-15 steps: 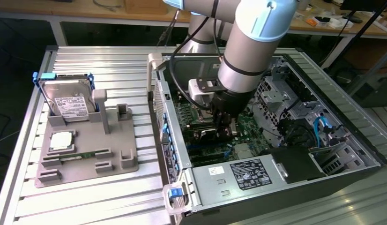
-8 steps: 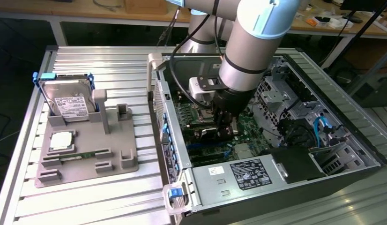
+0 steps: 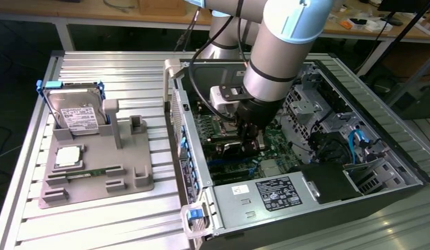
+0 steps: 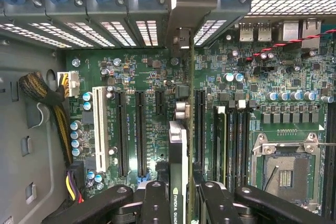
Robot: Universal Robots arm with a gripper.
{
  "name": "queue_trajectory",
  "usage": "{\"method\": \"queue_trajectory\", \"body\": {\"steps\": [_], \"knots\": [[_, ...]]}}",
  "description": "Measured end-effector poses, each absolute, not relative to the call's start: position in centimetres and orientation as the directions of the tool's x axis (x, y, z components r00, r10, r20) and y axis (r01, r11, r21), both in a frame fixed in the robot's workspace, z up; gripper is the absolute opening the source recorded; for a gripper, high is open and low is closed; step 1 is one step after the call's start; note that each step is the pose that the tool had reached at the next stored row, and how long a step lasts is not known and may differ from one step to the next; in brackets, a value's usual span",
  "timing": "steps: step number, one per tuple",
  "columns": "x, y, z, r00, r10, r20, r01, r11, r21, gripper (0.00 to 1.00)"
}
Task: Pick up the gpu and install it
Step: 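Insert the gpu into the slot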
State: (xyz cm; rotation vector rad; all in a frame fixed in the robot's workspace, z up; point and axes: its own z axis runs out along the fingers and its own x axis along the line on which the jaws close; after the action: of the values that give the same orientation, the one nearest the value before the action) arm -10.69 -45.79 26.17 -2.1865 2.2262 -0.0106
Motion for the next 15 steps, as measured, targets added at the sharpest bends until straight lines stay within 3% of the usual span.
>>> {"method": "queue_trajectory", "body": {"steps": [15], "knots": [[-10.69, -45.79, 25.35, -0.018, -1.0, -0.01, -1.0, 0.018, -0.02, 0.27]]}}
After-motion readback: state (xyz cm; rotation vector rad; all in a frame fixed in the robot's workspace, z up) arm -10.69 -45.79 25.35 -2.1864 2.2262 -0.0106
